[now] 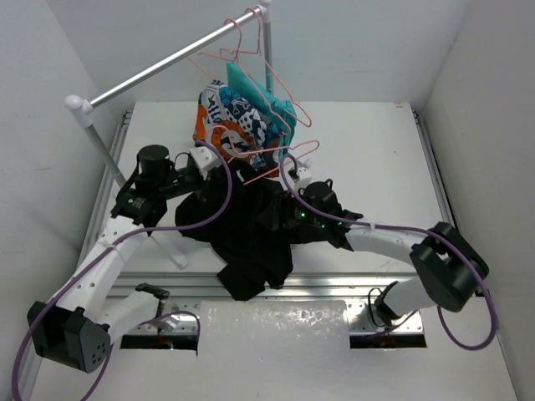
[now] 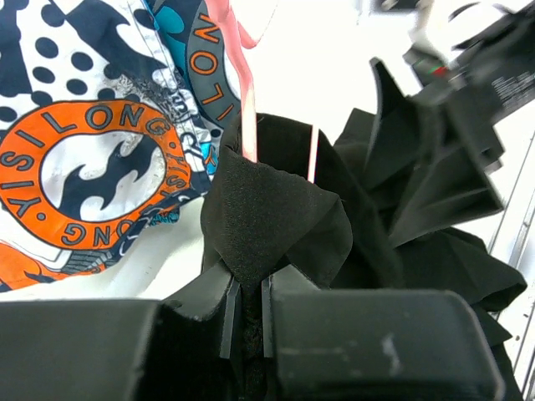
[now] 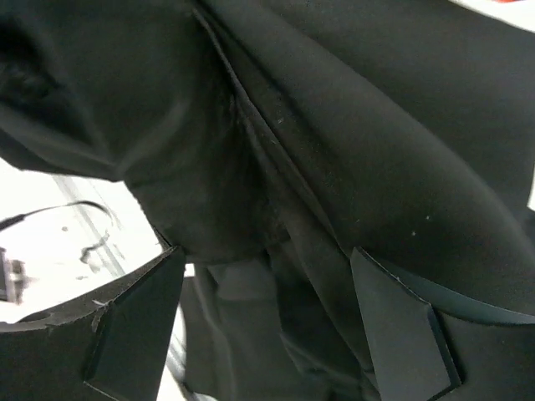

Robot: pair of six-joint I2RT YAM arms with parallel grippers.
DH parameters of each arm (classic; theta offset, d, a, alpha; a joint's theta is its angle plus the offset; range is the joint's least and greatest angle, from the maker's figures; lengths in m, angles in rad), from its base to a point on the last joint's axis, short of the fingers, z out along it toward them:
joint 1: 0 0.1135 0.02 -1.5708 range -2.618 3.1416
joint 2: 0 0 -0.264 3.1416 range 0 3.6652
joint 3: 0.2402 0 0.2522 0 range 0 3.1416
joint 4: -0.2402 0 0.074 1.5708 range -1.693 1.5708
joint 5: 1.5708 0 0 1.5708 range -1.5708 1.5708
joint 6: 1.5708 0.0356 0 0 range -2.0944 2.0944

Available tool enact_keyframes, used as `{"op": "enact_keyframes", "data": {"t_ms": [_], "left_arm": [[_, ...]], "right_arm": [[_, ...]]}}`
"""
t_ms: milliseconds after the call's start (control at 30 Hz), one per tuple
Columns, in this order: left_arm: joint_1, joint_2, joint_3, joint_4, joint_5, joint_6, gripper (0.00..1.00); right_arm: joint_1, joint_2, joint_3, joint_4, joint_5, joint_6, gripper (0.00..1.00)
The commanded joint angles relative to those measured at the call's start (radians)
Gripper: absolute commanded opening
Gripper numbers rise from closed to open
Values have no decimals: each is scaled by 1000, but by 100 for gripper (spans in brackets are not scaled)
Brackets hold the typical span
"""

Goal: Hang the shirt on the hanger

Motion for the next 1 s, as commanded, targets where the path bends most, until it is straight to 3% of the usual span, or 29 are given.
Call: {"op": "enact_keyframes", "data": {"t_ms": [0,167,400,767,867,900,967], "left_arm": [[-5,-17,50,56,3,-37,0],[-5,-9,70,50,-2,-34,0],[-5,6,66,58,-1,-27,0],[-5,-9,87,56,16,-49,0],[-5,-11,92,58,32,-61,0],[-5,-9,93,58,39,-66,0],[-5,-11,99,53,61,-75,0]], "right_arm": [[6,57,48,180,-72,130,80],[24,66,28,258,-31,155,75],[95,-147,-40,204,159,14,72],[122,48,13,239,223,161,75],[122,83,31,279,221,169,62],[124,104,37,287,218,167,47],[119,114,30,307,234,169,27]]}}
